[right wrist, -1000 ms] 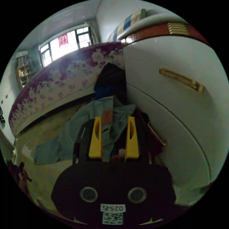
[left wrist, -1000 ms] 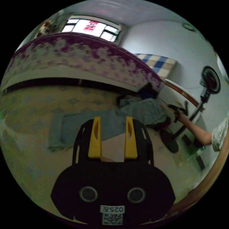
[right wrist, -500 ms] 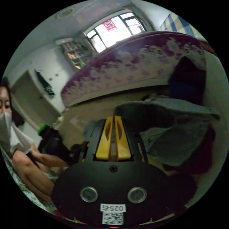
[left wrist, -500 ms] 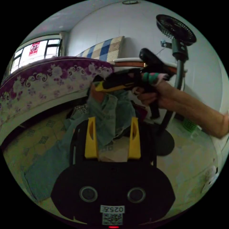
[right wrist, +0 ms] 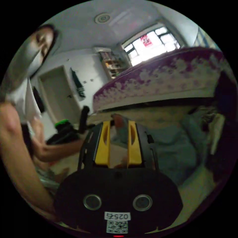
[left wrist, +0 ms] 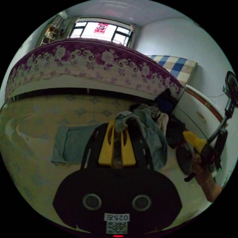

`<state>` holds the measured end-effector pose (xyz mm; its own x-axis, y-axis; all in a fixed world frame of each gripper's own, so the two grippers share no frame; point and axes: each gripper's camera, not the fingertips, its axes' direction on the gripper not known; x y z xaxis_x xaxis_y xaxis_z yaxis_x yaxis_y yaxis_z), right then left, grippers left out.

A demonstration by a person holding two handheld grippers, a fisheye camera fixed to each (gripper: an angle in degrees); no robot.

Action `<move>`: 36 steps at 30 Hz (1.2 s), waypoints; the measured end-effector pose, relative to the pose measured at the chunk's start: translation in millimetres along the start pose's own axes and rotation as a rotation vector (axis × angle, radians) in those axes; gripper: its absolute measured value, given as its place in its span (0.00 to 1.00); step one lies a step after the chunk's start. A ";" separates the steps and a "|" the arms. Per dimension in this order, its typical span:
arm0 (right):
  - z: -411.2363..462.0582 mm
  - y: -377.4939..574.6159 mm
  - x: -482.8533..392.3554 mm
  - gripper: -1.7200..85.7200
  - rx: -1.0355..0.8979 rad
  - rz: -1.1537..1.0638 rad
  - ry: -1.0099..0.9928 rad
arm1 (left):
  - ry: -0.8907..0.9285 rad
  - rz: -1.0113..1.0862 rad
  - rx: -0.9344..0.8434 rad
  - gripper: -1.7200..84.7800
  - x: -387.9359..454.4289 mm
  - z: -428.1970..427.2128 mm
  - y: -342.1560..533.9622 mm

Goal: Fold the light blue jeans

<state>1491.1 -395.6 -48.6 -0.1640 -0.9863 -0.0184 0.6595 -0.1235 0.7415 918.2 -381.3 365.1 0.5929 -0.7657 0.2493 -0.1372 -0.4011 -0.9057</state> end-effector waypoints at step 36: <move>-119.9 -334.3 32.2 0.01 -0.220 -0.582 0.334 | 0.293 0.060 -0.010 0.27 122.7 -167.2 84.5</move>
<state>1353.4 -399.2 -377.5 -0.3244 -0.7298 -0.6019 0.6716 -0.6257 0.3968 846.7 -593.2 376.4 0.3290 -0.9003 0.2850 -0.1743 -0.3545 -0.9187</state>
